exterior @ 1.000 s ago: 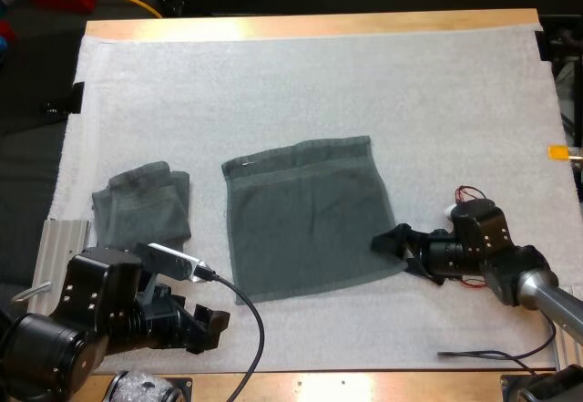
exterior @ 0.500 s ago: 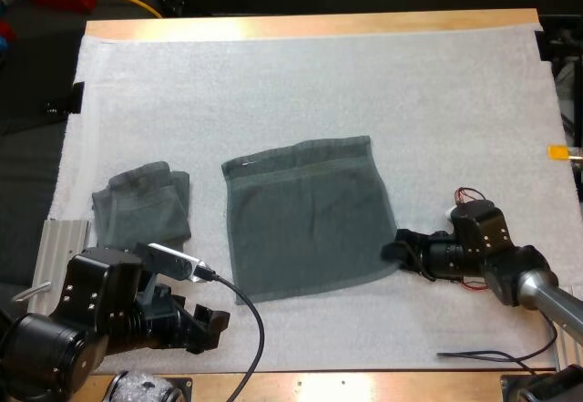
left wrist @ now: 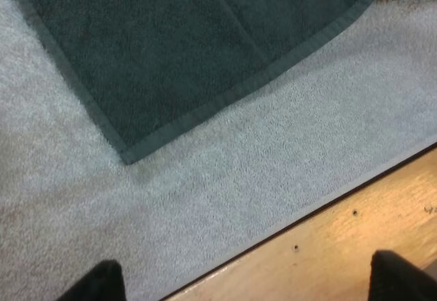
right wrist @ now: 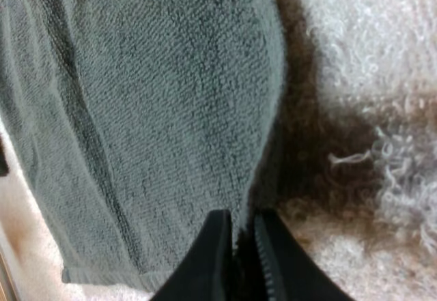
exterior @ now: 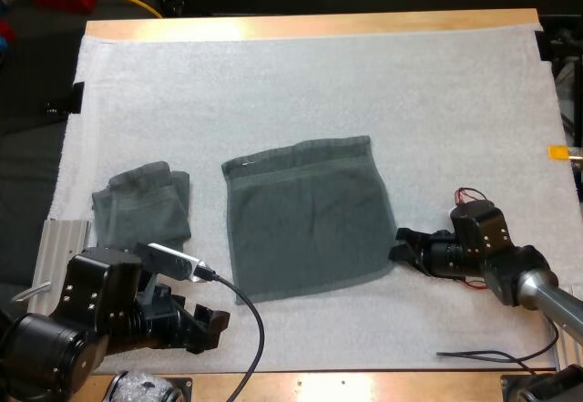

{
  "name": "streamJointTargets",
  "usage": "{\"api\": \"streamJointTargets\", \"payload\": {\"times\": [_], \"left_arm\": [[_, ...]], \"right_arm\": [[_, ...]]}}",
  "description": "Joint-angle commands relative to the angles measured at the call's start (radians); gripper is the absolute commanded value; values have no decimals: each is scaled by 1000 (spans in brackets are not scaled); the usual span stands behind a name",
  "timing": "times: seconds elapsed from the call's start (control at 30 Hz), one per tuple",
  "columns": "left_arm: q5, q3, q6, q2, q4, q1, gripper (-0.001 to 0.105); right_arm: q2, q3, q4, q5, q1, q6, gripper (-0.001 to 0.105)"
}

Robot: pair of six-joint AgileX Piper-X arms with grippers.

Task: Pick towel from pile, fold and stack

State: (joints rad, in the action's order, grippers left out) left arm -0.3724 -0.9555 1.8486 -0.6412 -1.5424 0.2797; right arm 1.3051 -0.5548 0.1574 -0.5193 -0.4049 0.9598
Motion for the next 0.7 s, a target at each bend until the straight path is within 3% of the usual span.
{"api": "streamJointTargets", "payload": {"times": [0.0, 0.3, 0.67], "left_arm": [[-6, 2, 11, 5, 6, 5, 69], [-9, 131, 56, 5, 114, 5, 69], [-77, 290, 119, -60, 322, 5, 69]], "right_arm": [[6, 5, 7, 6, 3, 8, 1], [6, 5, 7, -13, 3, 8, 1], [6, 5, 7, -25, 3, 12, 1]]}}
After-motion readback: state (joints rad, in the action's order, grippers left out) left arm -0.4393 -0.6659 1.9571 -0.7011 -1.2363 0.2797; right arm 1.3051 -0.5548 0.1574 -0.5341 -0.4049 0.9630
